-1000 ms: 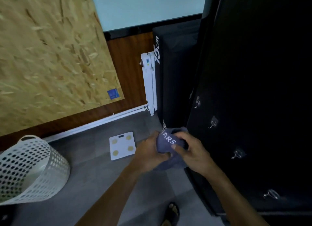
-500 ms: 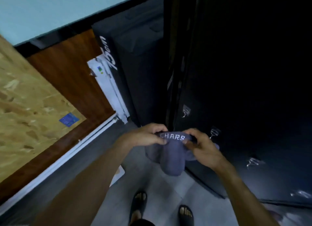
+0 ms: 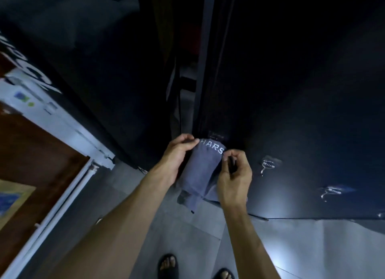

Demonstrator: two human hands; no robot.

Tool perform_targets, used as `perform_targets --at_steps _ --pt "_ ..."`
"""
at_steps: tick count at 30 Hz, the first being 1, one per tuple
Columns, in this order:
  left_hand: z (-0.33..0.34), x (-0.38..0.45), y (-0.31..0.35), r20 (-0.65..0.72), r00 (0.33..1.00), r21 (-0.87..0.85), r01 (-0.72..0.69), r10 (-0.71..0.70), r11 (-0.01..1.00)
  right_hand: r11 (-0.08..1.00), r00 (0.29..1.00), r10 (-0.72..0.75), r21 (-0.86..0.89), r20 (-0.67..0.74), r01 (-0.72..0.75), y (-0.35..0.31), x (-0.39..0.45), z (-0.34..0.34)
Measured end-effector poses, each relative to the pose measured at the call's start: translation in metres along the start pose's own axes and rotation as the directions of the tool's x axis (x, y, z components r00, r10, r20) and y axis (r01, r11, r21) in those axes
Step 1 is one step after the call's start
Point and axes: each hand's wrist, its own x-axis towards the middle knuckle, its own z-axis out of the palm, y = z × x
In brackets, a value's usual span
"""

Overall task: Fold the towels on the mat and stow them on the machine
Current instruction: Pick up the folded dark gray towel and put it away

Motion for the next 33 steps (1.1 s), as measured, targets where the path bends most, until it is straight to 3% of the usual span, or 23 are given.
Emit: perform_targets --at_steps 4,9,12,16,20,25,30,33 --pt "0.013 -0.002 -0.023 -0.040 0.998 -0.023 0.053 -0.054 0.998 0.994 0.982 0.108 0.030 -0.154 -0.104 0.024 -0.005 0.014" --pt "0.011 -0.001 -0.023 -0.141 0.980 0.173 -0.112 0.138 0.979 0.986 0.980 0.164 0.016 -0.117 -0.163 0.033 -0.008 0.026" --pt "-0.001 -0.006 -0.023 -0.002 0.968 0.374 -0.231 0.249 0.899 0.986 0.985 0.149 -0.060 -0.091 -0.155 0.040 -0.022 0.024" --pt "-0.016 -0.019 -0.033 0.261 0.938 0.468 -0.330 0.229 0.820 0.991 0.997 0.079 -0.105 0.007 -0.078 0.049 -0.026 0.019" --pt "-0.014 -0.026 -0.046 0.372 0.927 0.300 -0.173 0.052 0.938 0.988 0.980 0.126 0.072 0.153 -0.138 0.047 -0.026 0.018" --pt "-0.010 -0.023 -0.036 0.377 0.926 0.318 -0.139 0.009 0.938 0.963 0.959 0.167 0.169 0.228 -0.208 0.041 -0.027 0.020" --pt "-0.012 -0.028 -0.019 0.377 0.924 0.551 -0.272 0.056 0.789 0.964 0.916 0.249 0.010 0.315 -0.266 0.036 -0.021 0.005" --pt "-0.018 -0.038 -0.010 0.311 0.945 0.699 -0.300 0.102 0.649 0.969 0.949 0.175 -0.215 0.261 -0.120 0.017 -0.018 -0.009"
